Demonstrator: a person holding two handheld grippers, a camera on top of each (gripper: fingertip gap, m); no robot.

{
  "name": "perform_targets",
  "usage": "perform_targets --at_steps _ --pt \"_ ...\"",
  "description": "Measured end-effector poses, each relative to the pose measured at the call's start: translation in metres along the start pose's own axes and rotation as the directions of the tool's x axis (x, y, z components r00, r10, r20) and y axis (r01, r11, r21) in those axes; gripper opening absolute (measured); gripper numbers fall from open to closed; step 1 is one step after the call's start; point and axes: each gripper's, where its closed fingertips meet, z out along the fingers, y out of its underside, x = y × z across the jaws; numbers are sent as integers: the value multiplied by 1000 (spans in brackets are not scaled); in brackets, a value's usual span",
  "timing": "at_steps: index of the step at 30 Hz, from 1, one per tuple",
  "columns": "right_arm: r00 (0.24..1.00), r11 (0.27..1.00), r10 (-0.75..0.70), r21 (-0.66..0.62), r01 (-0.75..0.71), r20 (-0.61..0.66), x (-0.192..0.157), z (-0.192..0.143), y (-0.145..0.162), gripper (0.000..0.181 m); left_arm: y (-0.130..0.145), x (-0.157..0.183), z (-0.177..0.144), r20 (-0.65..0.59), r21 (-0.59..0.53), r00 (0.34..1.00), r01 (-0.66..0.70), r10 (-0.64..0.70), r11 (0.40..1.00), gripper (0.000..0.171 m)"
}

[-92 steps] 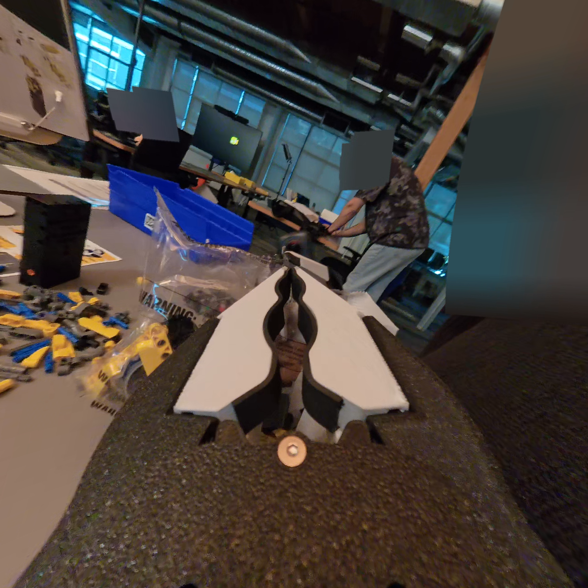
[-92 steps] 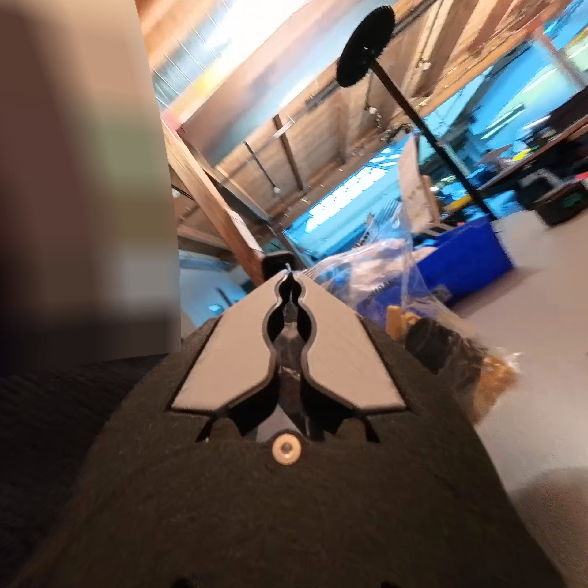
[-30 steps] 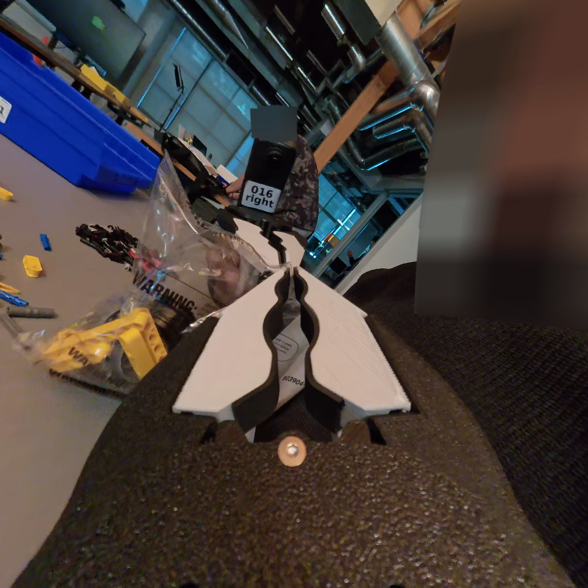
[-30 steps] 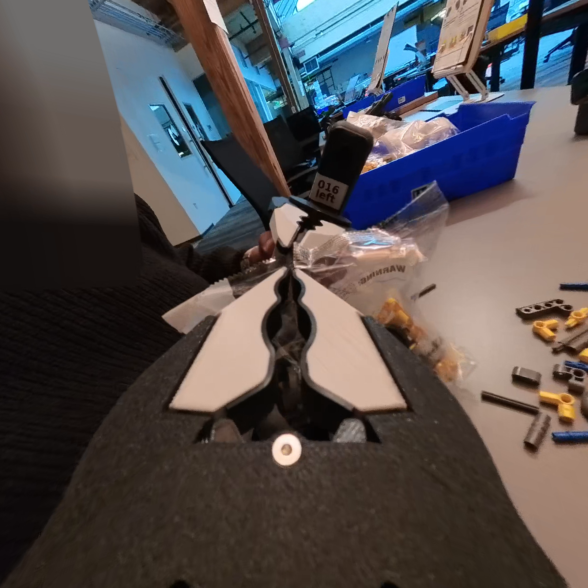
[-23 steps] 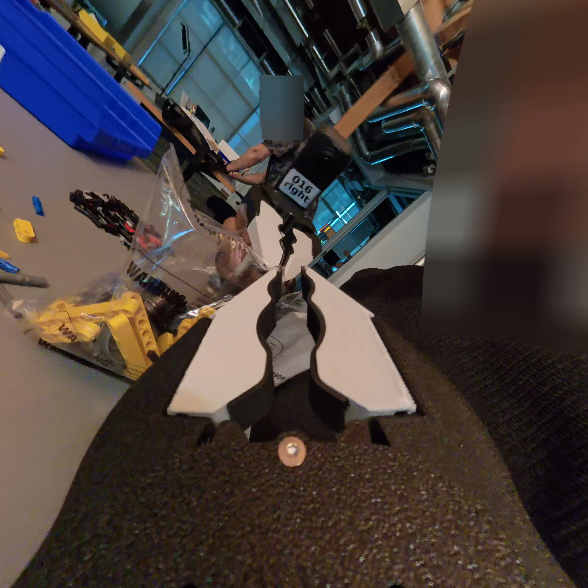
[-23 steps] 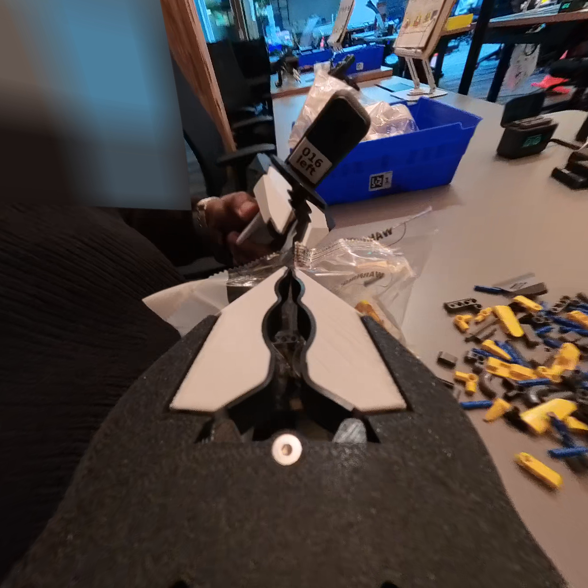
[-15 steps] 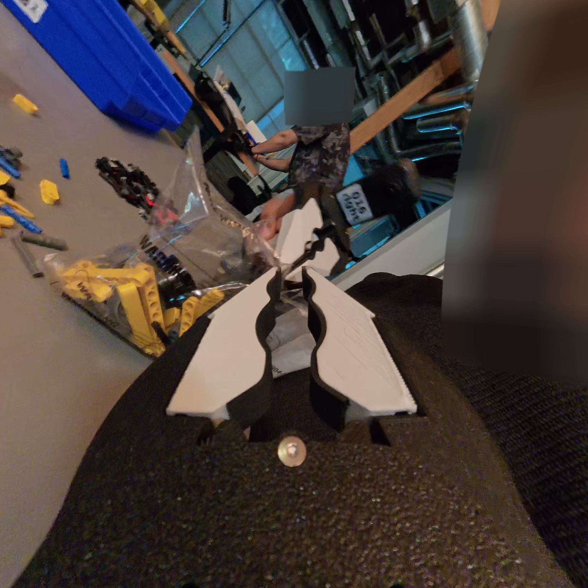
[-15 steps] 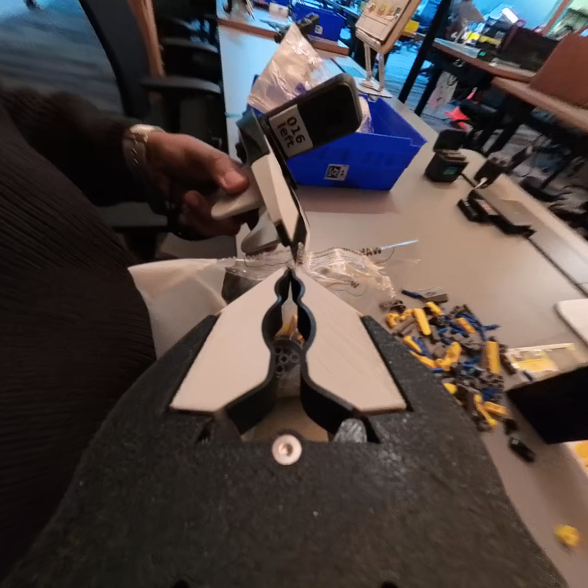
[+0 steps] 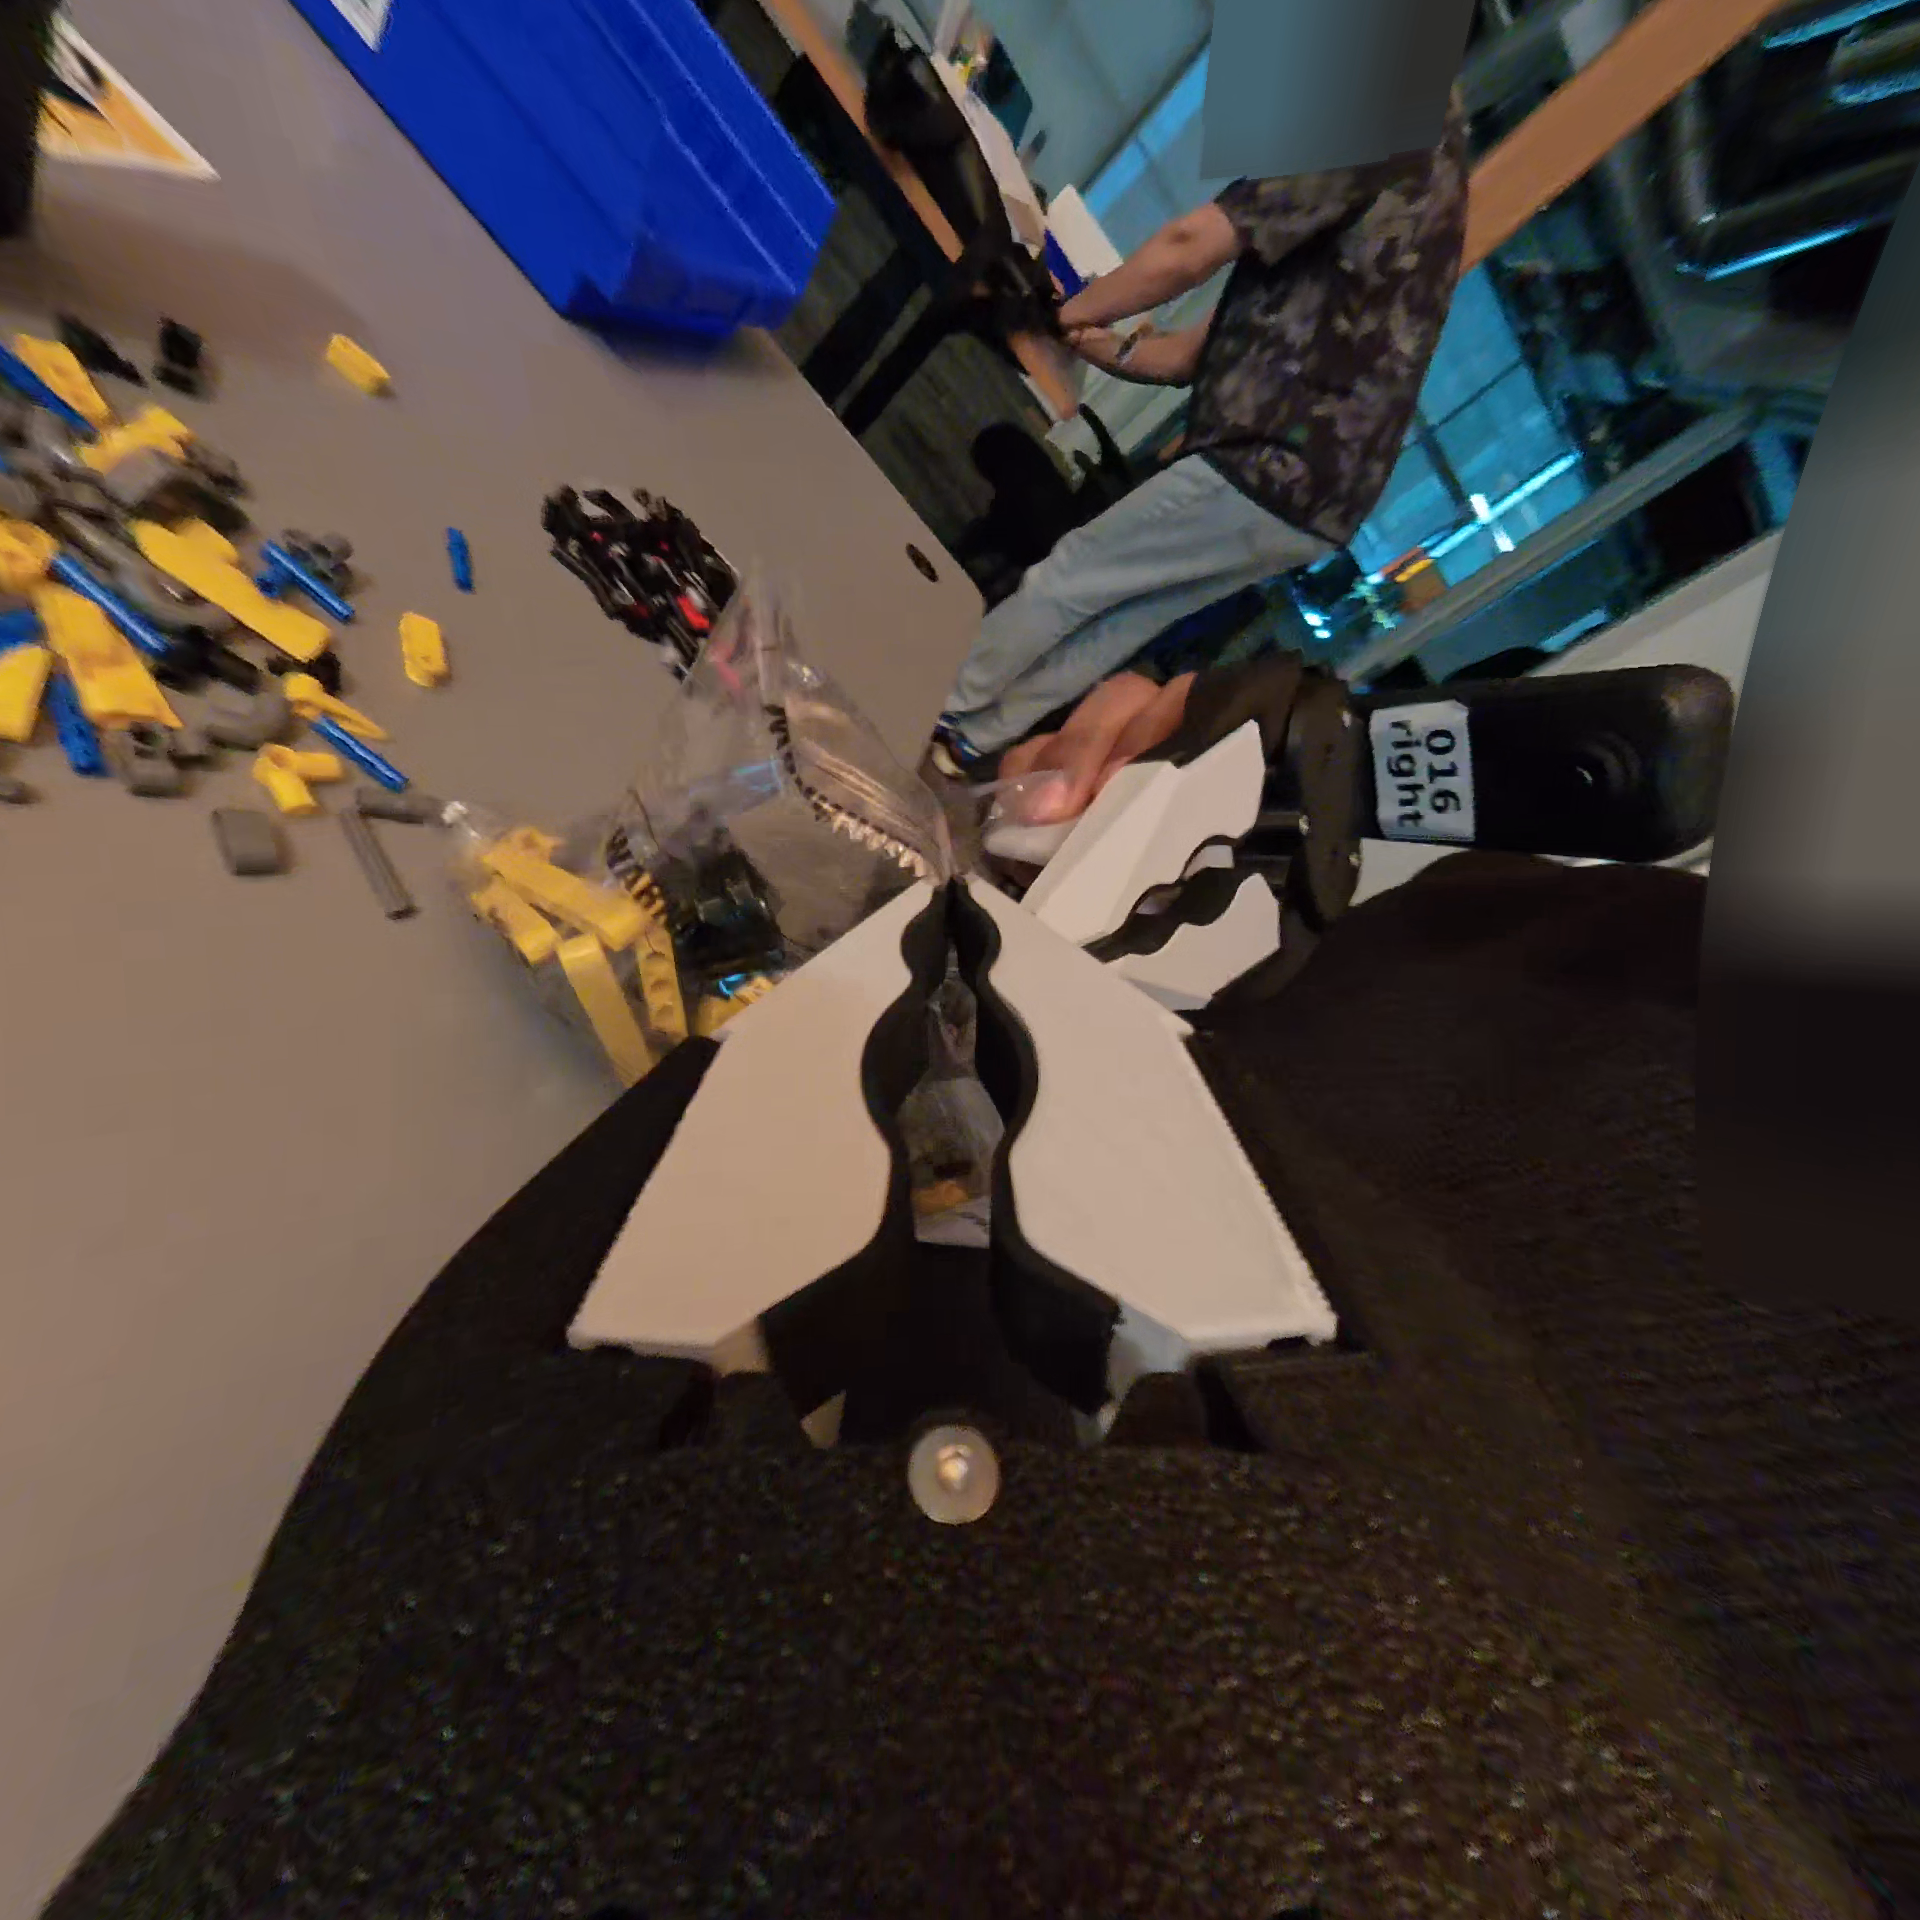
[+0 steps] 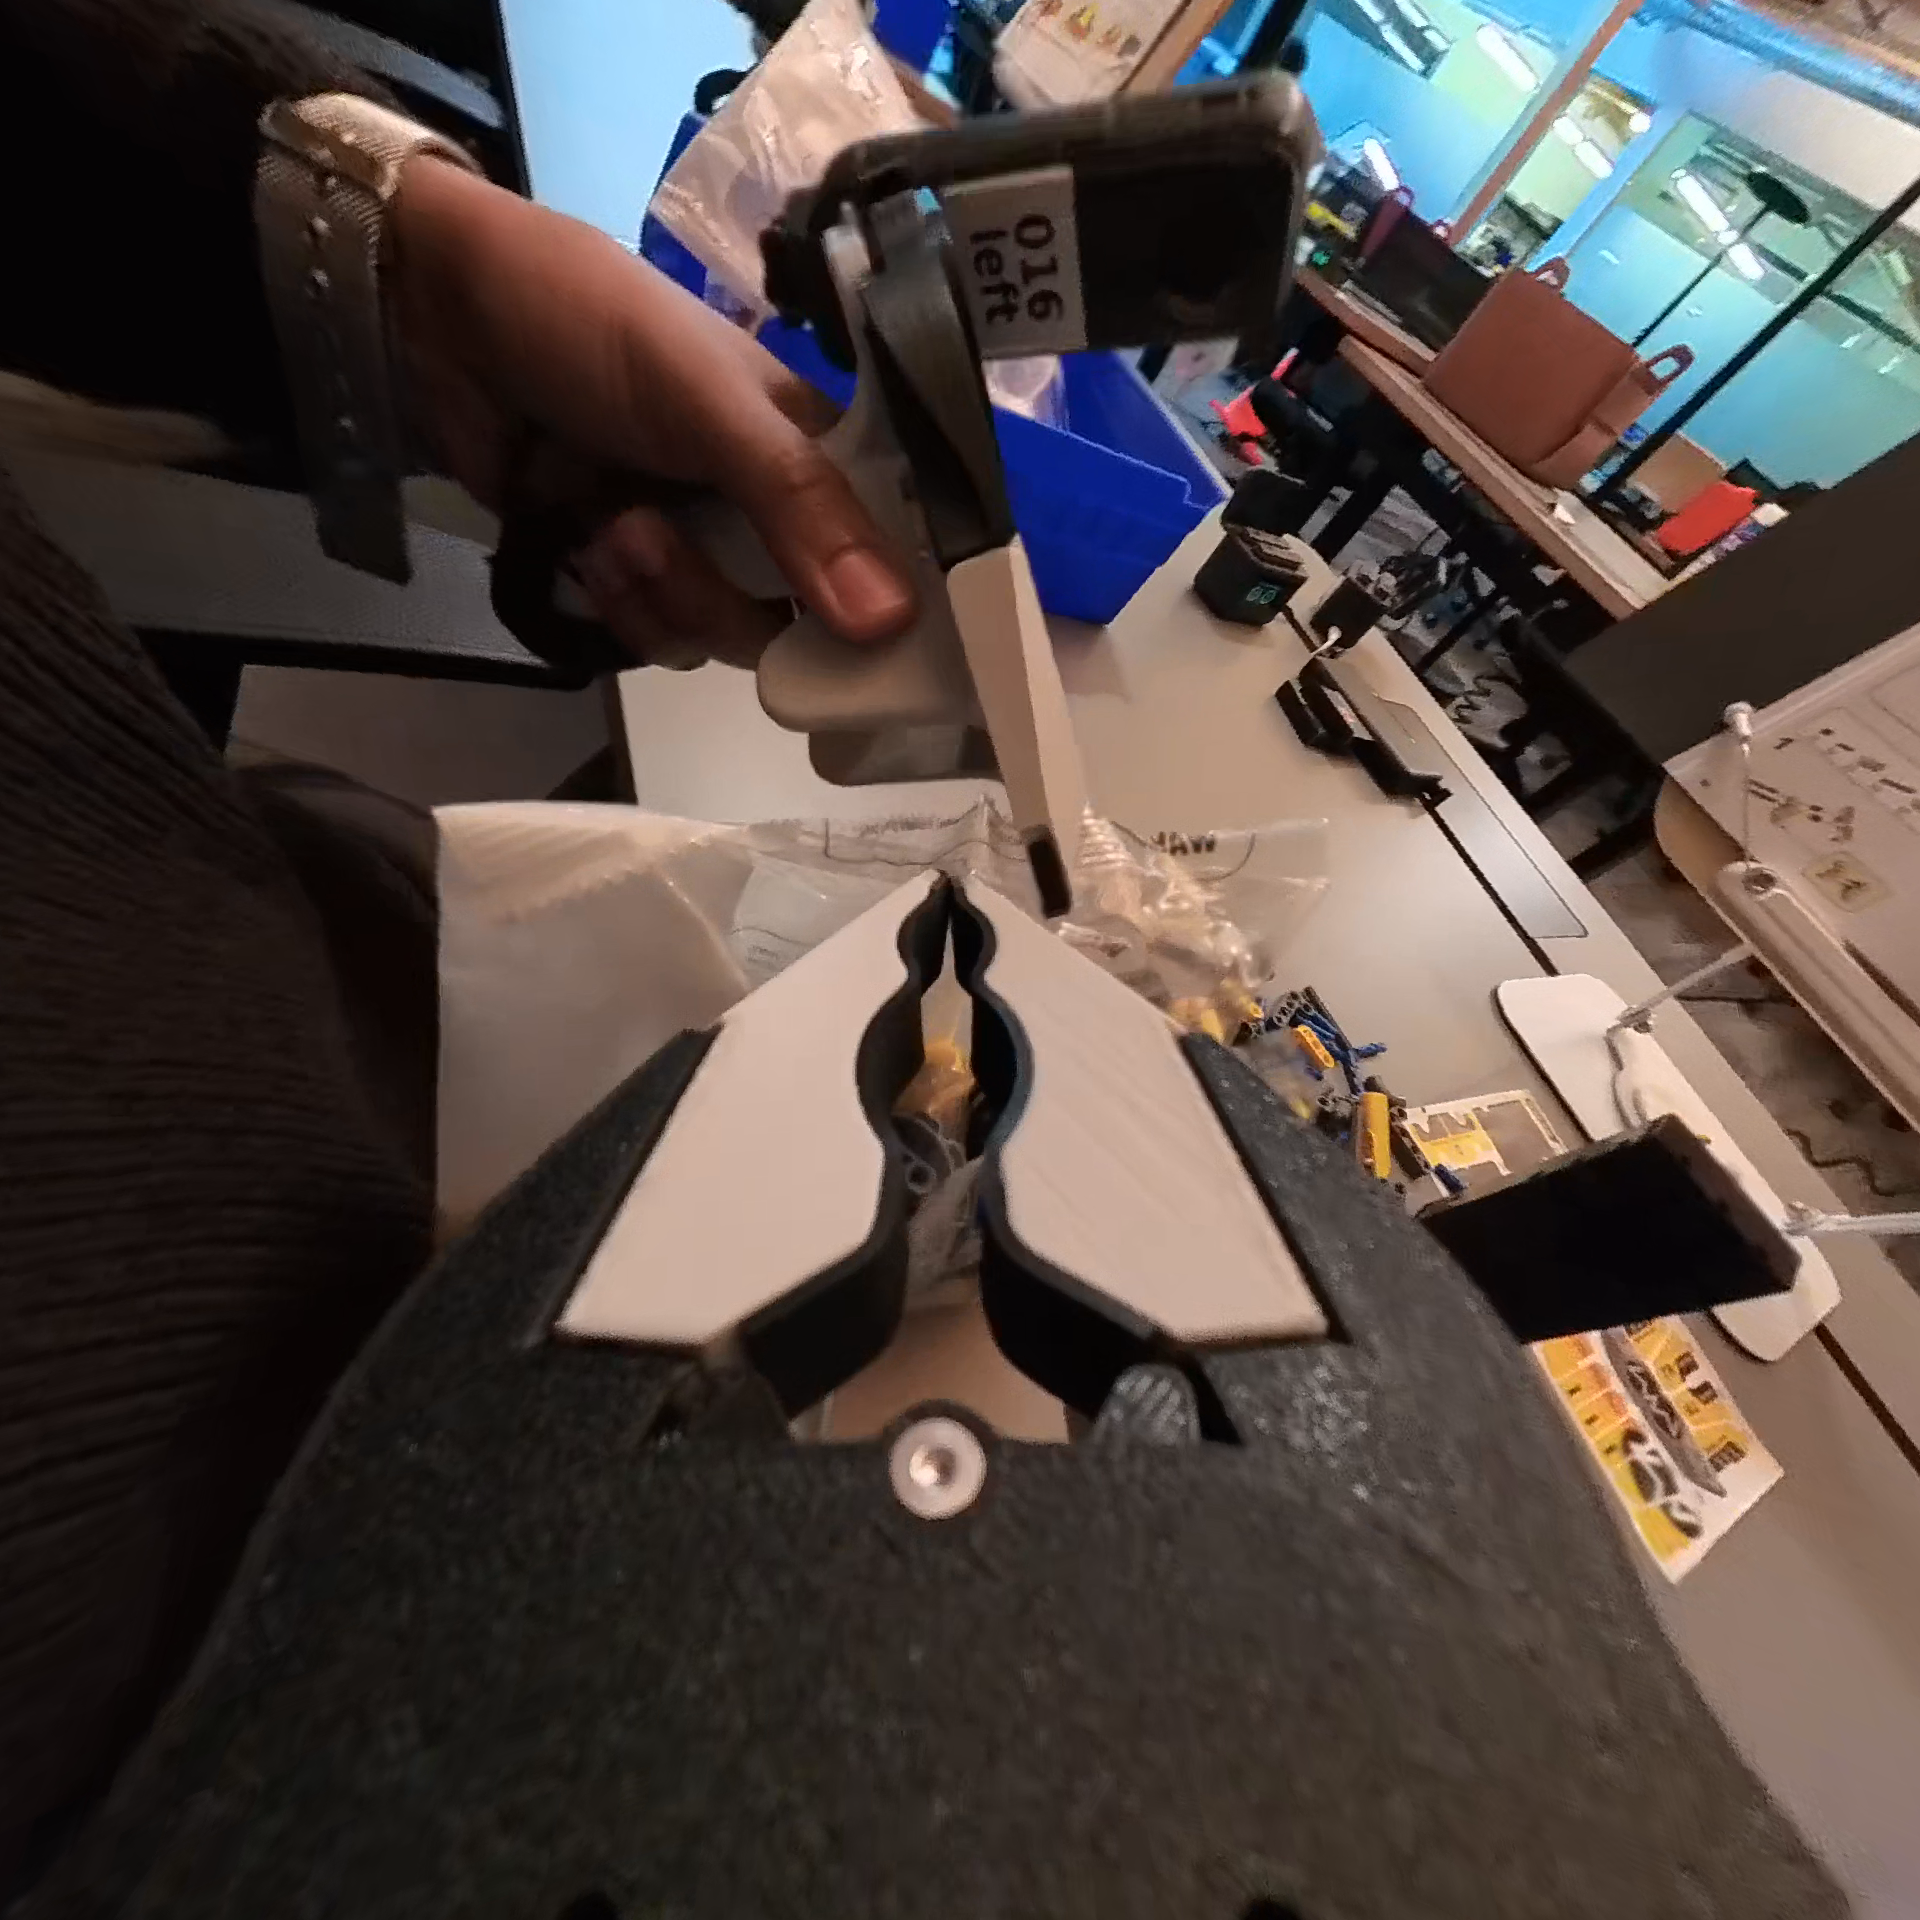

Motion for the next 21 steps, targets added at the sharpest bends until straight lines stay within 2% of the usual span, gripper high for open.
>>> perform_targets --at_steps 8,13,18,21 --pt "994 998 51 35 -48 -95 3 1 5 0 -6 -8 -1 149 69 981 -133 122 989 0" --pt "988 999 20 33 -15 -154 7 1 6 0 -13 -11 -1 231 120 953 -227 196 966 0" --pt "986 995 73 75 -62 -147 2 4 9 0 -12 -19 -3 267 148 946 -229 185 962 0" --pt "986 998 45 59 -36 -161 2 3 10 0 -11 -20 -3 276 152 944 -230 182 961 0"
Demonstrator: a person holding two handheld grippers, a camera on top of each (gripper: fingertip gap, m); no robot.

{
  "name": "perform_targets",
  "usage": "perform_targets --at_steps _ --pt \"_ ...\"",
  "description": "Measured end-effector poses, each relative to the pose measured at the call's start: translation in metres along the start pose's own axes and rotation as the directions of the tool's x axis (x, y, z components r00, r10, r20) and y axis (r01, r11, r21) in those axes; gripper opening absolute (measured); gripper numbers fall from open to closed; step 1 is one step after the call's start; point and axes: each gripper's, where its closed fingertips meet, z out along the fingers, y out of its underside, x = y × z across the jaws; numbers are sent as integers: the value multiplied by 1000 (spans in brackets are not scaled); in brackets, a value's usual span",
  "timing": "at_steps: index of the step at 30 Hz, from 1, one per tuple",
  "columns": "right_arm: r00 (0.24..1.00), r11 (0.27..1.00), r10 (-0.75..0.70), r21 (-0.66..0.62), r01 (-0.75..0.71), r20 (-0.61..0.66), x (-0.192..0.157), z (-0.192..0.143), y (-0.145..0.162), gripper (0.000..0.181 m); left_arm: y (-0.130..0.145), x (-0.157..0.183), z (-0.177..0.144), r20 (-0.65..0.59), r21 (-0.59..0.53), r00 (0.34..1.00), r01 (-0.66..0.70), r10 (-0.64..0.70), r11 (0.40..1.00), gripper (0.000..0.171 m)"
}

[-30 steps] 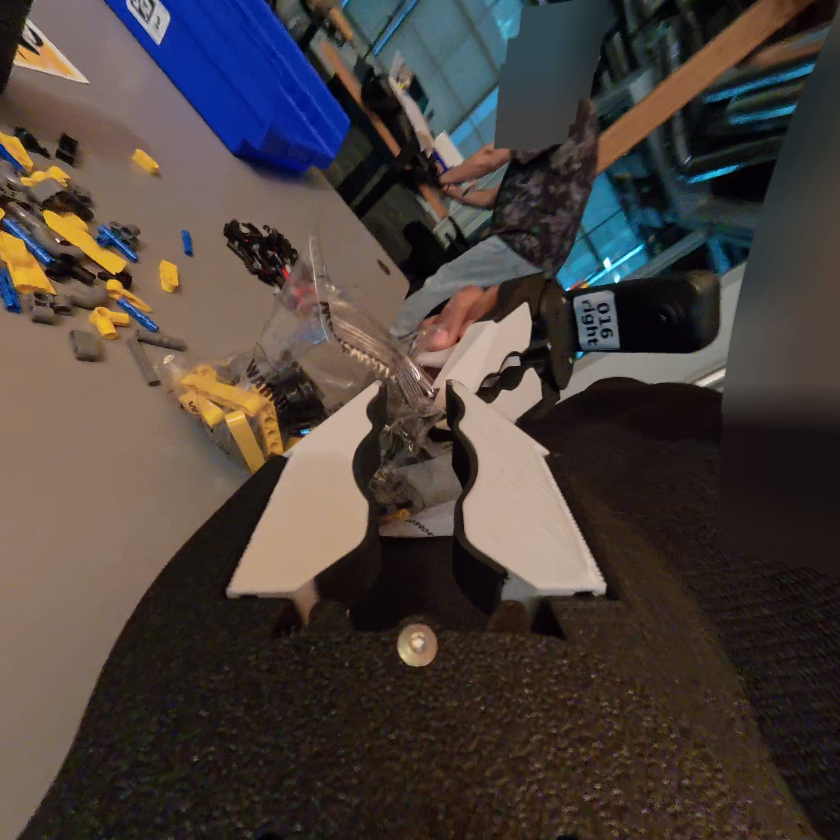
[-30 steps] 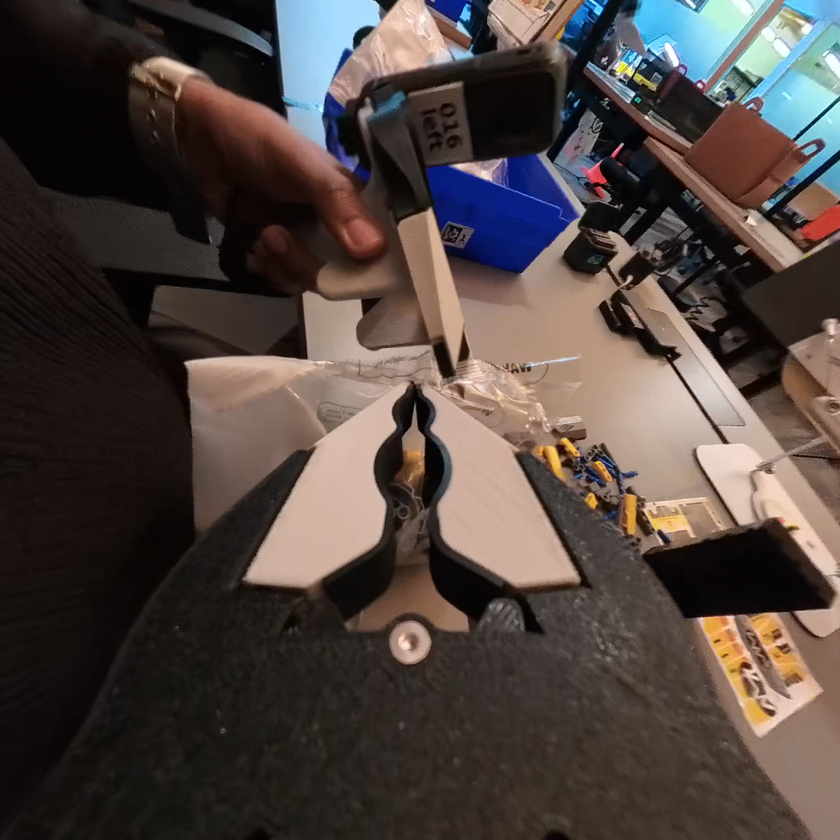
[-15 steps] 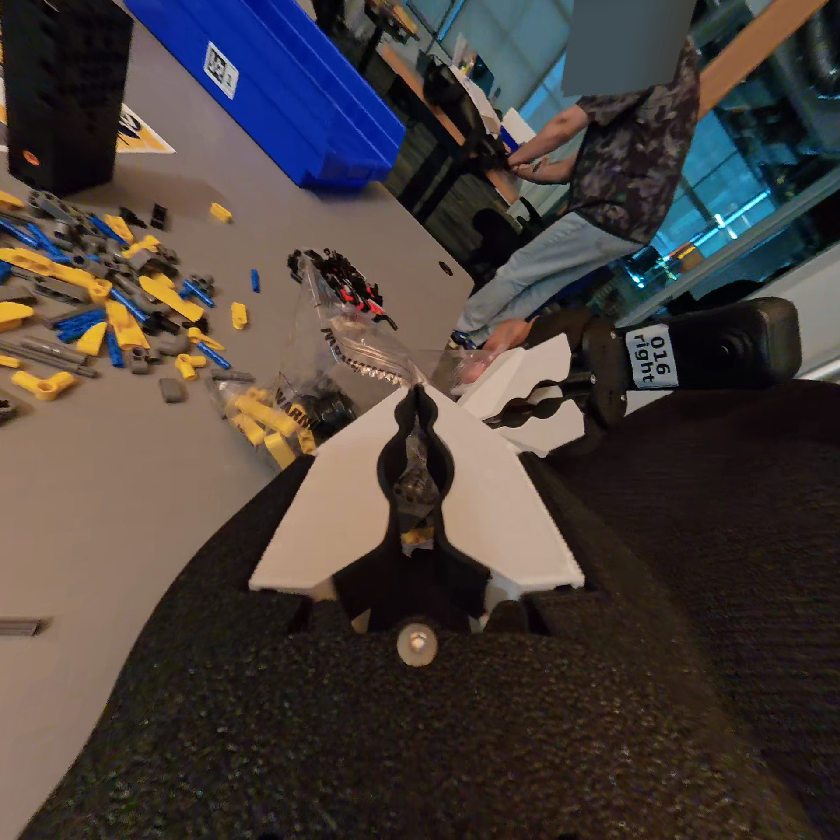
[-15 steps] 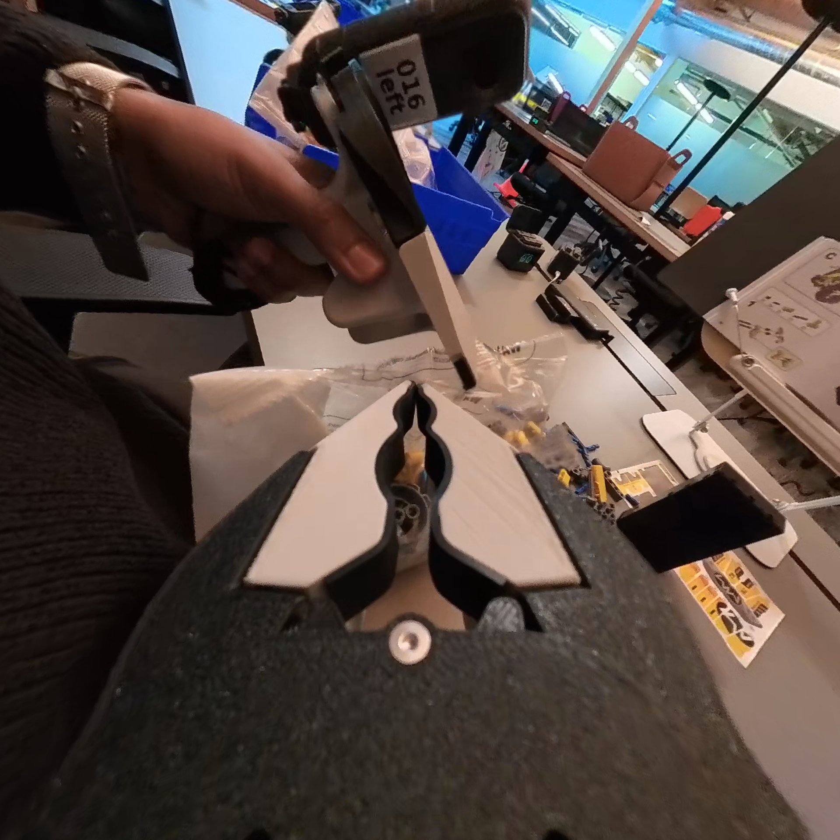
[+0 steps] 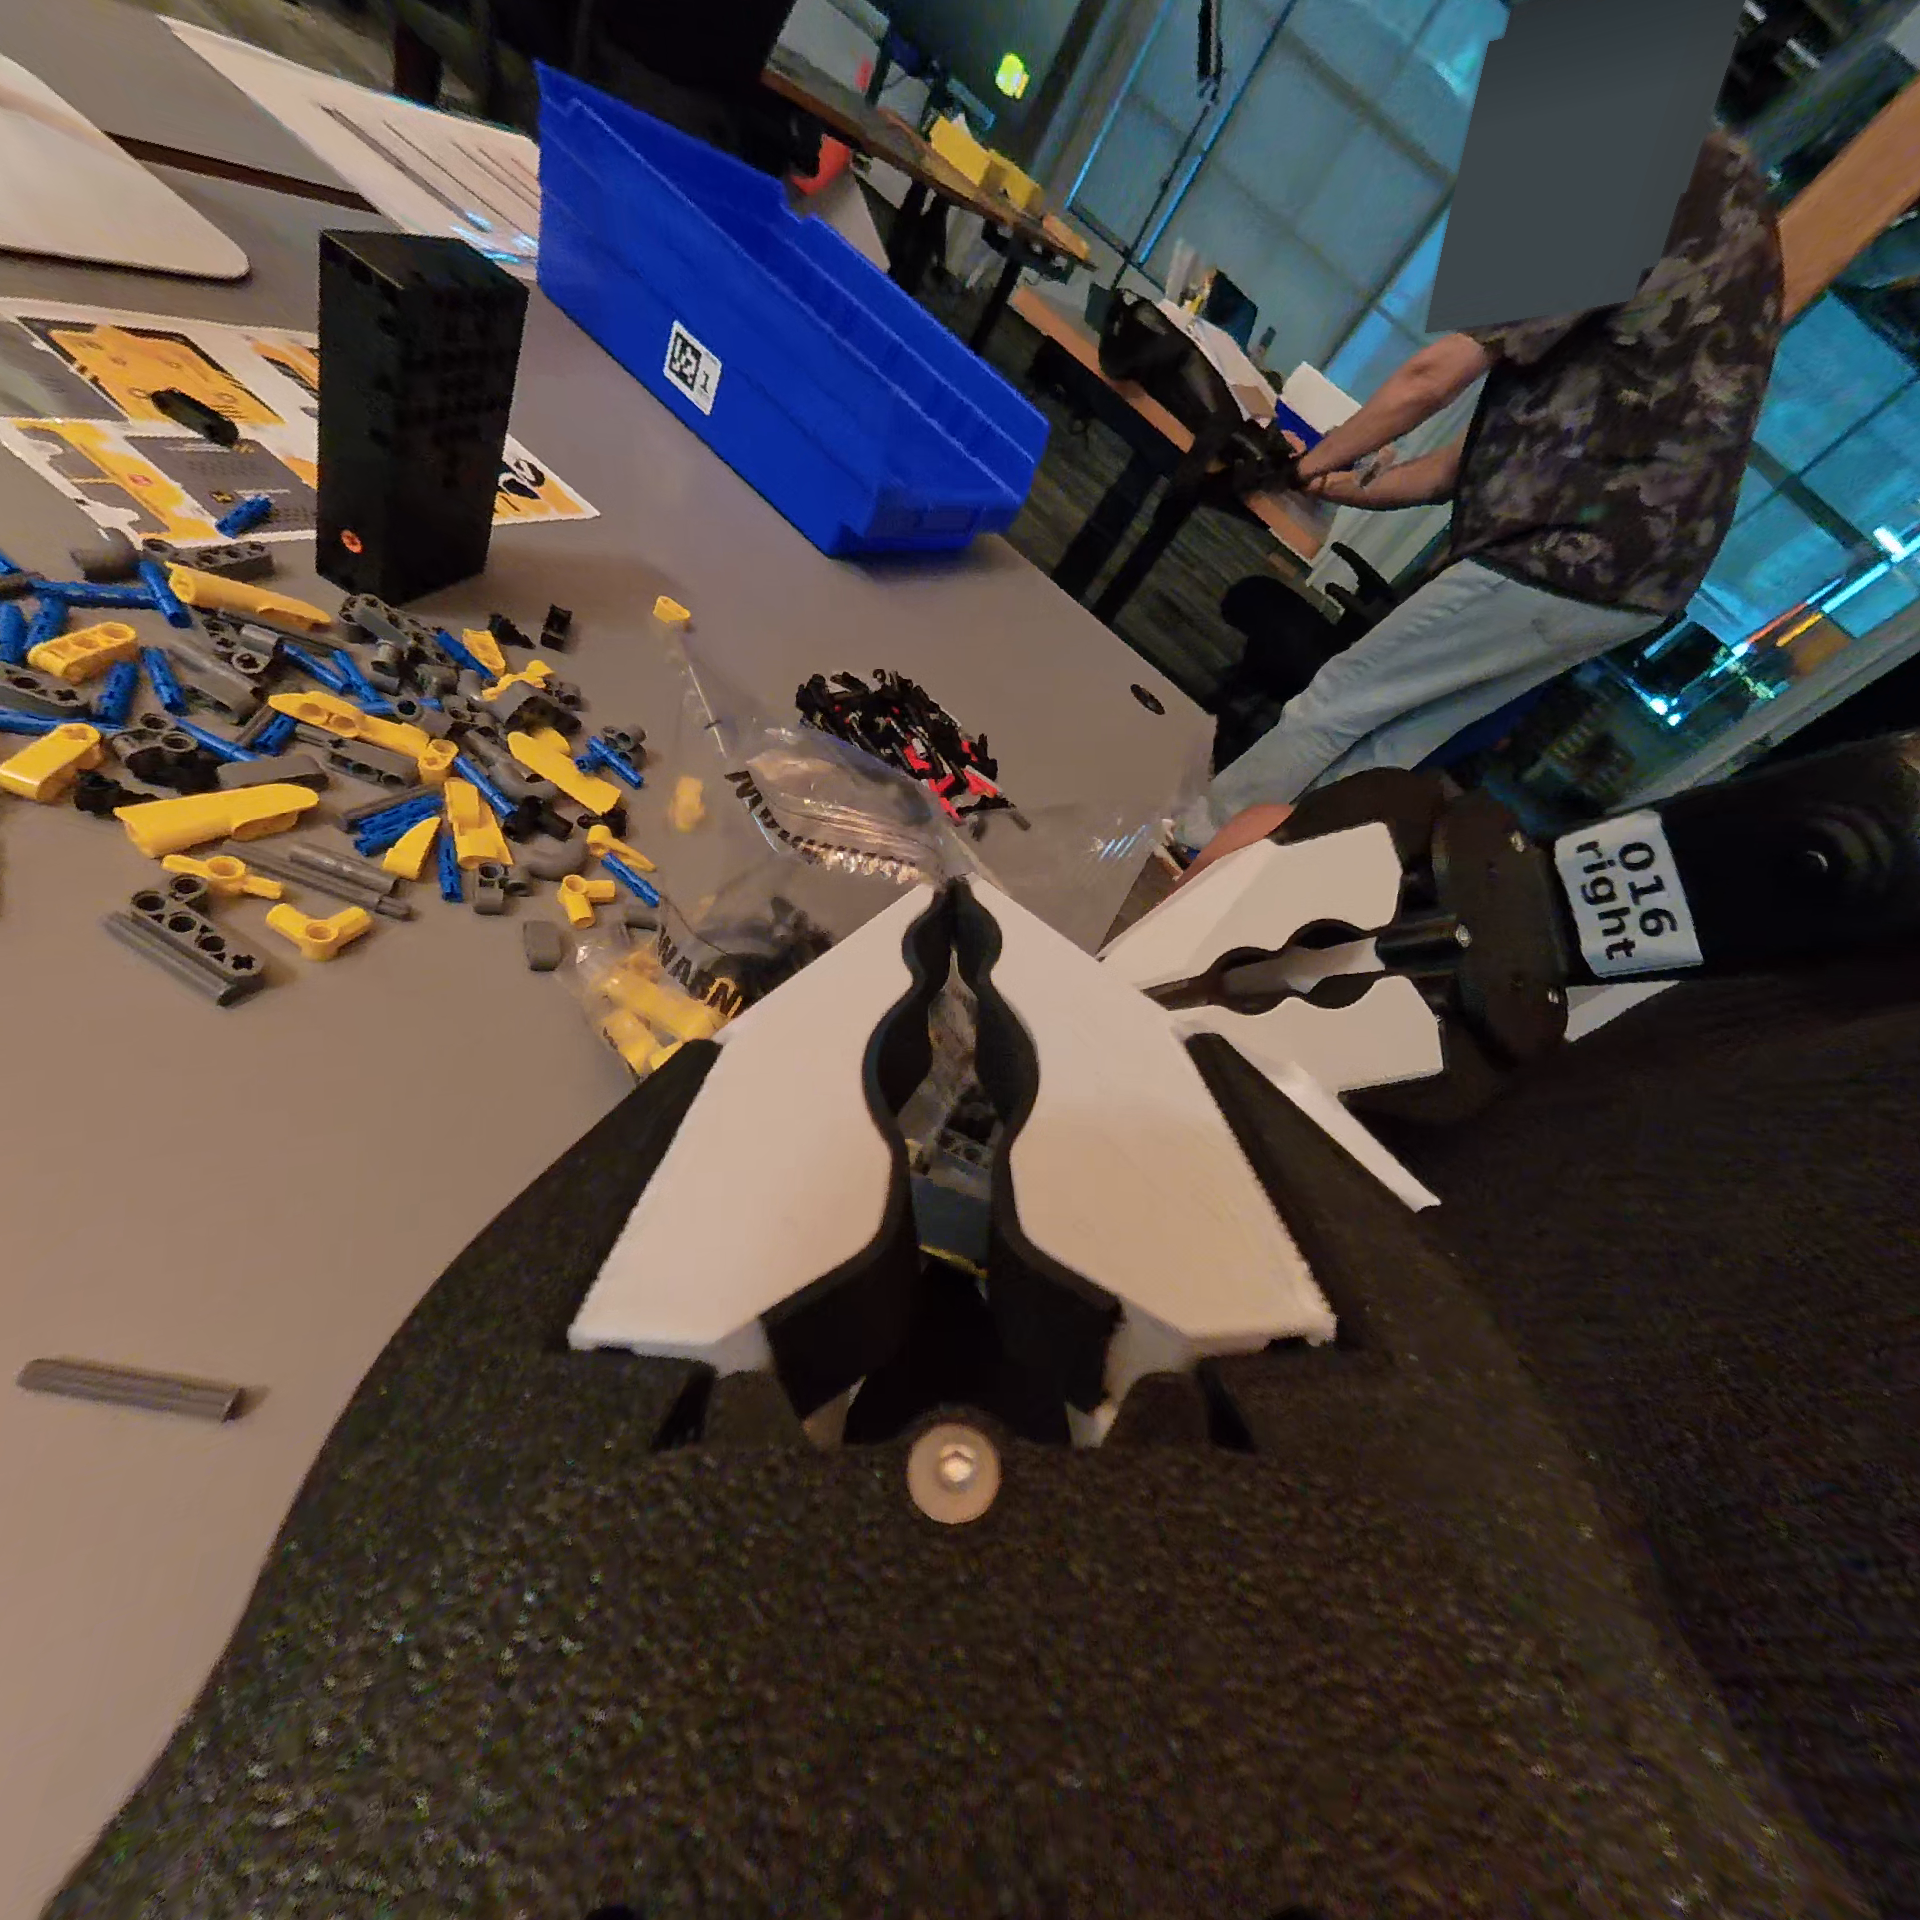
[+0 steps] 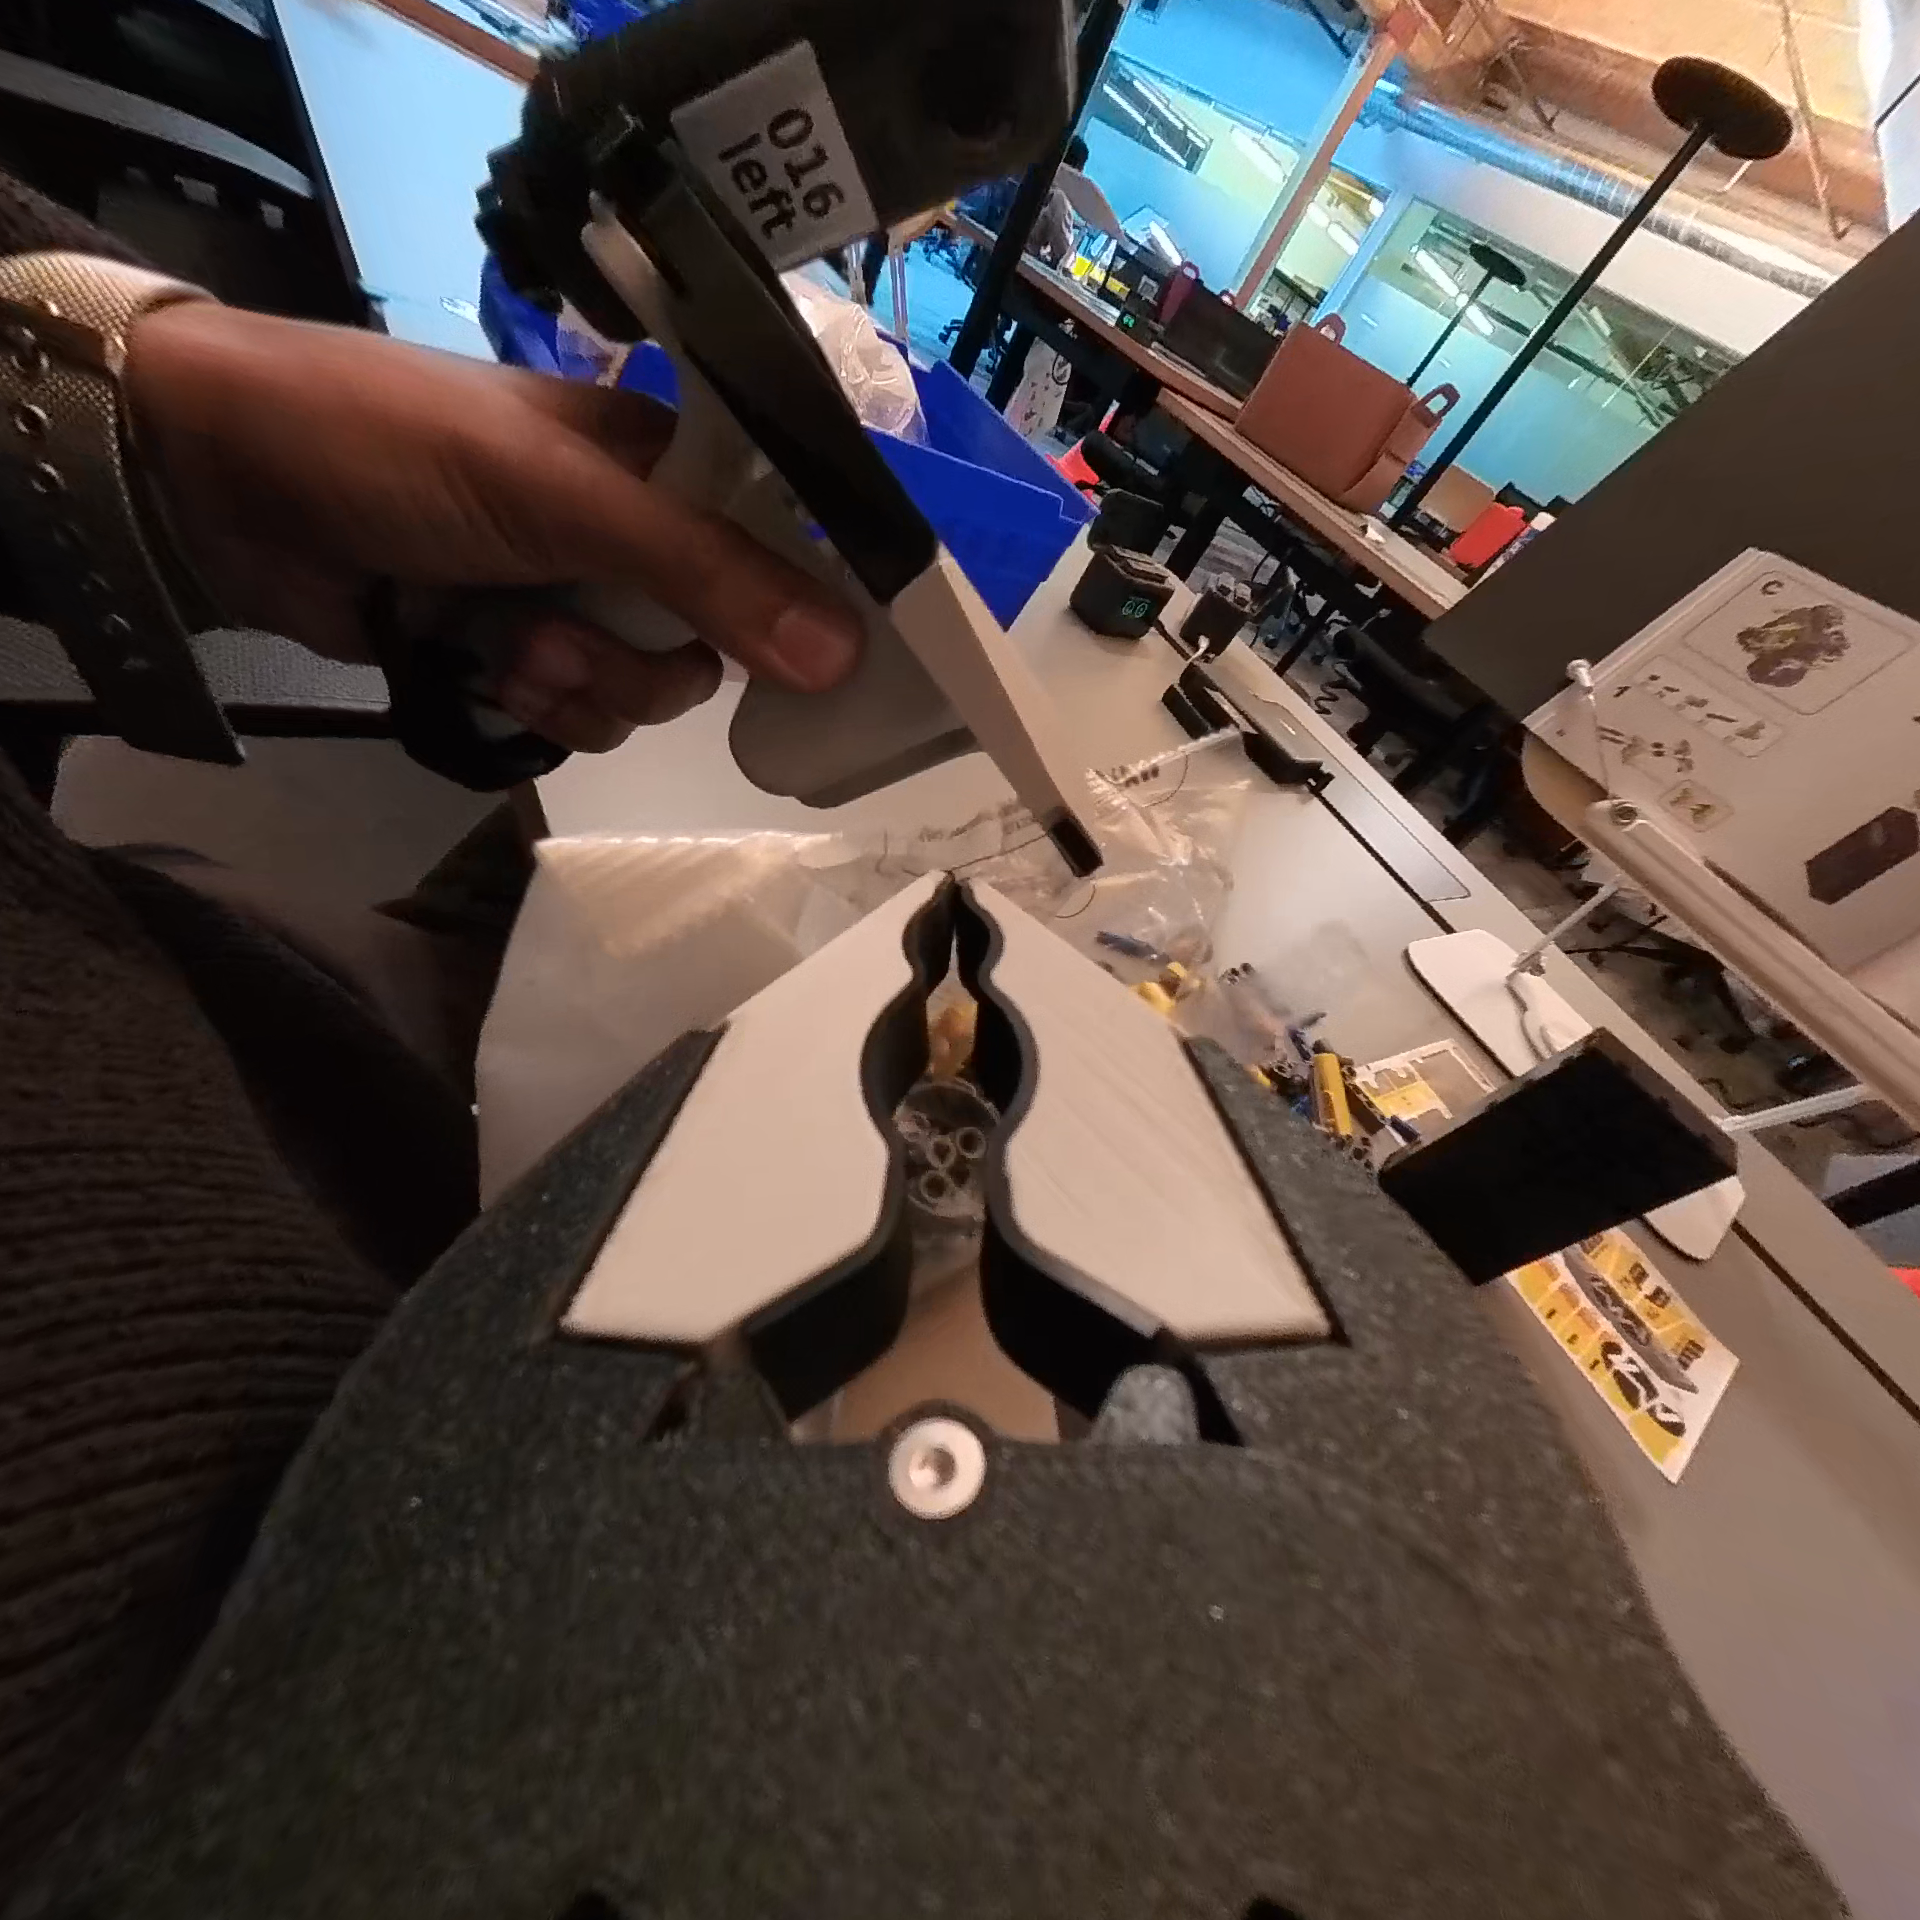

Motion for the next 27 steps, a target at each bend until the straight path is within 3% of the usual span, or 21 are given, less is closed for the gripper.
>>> perform_targets --at_steps 1,3,5,9,13,19,23,27 --pt "1000 1000 2 4 -2 17 -3 -1 -1 0 -1 -2 0 12 13 1000 0 0 1000 0" --pt "988 991 43 122 -61 148 -31 -11 -25 0 -19 -41 -18 183 112 983 -28 7 993 0" --pt "994 995 -24 100 13 111 -40 -10 -25 0 -38 -43 -36 109 200 989 72 -95 977 0" --pt "980 985 74 138 -100 185 -39 -14 -25 0 -24 -39 -34 181 73 983 -42 28 996 0" --pt "976 977 91 170 -126 198 -31 -23 -29 0 -27 -41 -38 105 148 993 37 -53 988 0" --pt "956 975 -20 219 -48 294 -58 -27 -33 0 -31 -54 -44 108 210 989 73 -97 975 0" --pt "946 973 -30 228 -47 324 -63 -28 -29 0 -28 -56 -47 124 196 988 63 -89 979 0" --pt "951 956 -30 288 -63 308 -56 -33 -34 0 -29 -45 -43 46 206 993 98 -110 973 0"
